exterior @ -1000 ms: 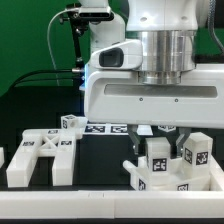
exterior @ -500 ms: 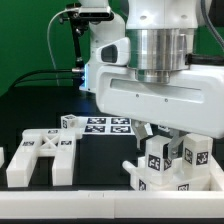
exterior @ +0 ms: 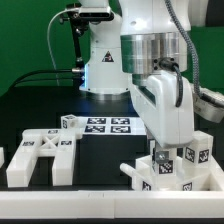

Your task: Assemble chair

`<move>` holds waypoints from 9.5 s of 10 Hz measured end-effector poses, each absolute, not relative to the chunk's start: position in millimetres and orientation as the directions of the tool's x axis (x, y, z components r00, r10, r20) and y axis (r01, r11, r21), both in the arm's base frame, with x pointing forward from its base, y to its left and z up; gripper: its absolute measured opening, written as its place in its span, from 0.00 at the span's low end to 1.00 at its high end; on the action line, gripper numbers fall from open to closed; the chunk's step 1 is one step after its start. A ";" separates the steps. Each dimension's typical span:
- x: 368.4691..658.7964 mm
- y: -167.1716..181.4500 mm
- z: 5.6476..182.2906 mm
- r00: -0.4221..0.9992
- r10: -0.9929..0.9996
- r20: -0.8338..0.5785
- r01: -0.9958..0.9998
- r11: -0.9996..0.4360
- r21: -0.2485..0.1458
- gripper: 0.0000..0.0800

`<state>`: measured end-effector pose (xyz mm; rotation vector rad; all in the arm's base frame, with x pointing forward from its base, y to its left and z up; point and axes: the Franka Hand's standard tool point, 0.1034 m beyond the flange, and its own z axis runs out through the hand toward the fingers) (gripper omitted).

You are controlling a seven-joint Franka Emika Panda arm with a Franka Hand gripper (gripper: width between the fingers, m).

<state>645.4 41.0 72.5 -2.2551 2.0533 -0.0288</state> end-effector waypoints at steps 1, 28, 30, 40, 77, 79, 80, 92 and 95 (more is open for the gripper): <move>645.3 42.4 72.4 0.152 -0.988 -0.041 -0.986 -0.148 -0.081 0.49; 651.3 39.3 73.6 -0.149 -0.986 -0.073 -0.988 0.151 -0.035 0.36; 651.2 39.2 73.3 -0.128 -0.989 -0.071 -0.991 0.131 -0.036 0.37; 651.8 37.5 77.6 0.905 -0.424 0.027 -0.422 -0.905 -0.052 0.81; 619.3 62.0 107.1 0.480 -0.878 0.000 -0.873 -0.477 -0.097 0.81; 619.0 62.0 106.8 0.583 -0.812 0.012 -0.808 -0.581 -0.096 0.81; 618.2 61.2 105.1 0.716 -0.696 0.048 -0.690 -0.717 -0.103 0.81; 607.1 35.5 79.2 0.920 -0.137 0.367 -0.145 -0.989 -0.004 0.81; 620.5 37.1 57.8 0.831 -0.081 0.551 -0.126 -0.991 0.044 0.81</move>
Offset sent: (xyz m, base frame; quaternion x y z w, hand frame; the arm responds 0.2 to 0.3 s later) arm -0.0013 0.0294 0.0047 0.0152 -0.0702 -0.3524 0.9331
